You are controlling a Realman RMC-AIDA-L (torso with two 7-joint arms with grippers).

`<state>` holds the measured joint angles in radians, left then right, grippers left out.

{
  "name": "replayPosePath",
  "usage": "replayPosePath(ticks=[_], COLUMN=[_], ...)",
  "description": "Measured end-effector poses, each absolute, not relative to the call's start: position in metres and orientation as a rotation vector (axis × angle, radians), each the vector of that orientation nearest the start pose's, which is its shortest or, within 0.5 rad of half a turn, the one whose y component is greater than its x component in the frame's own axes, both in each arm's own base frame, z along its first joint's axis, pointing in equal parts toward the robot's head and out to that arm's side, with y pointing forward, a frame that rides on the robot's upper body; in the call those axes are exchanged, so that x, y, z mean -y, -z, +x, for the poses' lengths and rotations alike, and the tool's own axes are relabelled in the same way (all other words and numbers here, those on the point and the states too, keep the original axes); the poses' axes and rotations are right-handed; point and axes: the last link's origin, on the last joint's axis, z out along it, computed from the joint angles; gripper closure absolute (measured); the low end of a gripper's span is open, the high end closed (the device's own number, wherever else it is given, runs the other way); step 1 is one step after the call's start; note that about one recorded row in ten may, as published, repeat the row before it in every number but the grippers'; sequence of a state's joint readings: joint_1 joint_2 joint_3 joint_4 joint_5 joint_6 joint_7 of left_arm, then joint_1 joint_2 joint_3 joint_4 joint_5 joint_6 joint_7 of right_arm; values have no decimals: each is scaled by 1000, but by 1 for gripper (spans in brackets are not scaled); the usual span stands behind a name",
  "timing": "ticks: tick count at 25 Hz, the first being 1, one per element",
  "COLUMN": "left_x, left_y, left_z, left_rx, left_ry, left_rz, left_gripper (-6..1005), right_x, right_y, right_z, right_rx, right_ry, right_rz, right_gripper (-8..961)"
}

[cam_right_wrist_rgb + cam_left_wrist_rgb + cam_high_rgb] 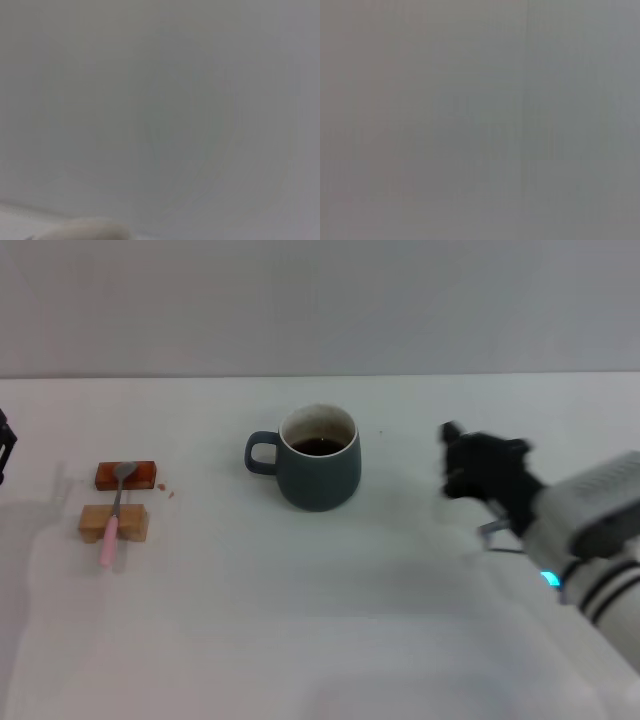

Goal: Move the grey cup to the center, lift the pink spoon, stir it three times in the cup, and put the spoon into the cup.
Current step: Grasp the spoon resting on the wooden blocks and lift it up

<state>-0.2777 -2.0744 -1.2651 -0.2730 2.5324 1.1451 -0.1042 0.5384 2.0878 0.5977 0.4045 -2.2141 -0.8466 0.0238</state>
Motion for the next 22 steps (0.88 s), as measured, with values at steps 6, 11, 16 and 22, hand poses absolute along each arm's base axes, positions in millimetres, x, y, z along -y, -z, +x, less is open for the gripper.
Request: replayPosePath(ticks=[6,11,16,22], left_x=[-298,-285,-262,-237], left_y=[-15,-4,14,30], left_z=[-365,-363,-360,-357], left_rx=[594,598,612,632], left_ry=[639,655,665,673], left_rz=[-1395,-1450,-1524,-1592], left_gripper=[155,155,154,153], right_x=[-320,-292,-269,-256], right_y=[35,-6,-33,-45], right_z=[304,345,377,394], right_rx=[-498,-487,-495,-522], right_ry=[-736,-677,-587,-537], right_rz=[-1610,-1369,-1216,-1131], right_gripper=[954,953,953,954])
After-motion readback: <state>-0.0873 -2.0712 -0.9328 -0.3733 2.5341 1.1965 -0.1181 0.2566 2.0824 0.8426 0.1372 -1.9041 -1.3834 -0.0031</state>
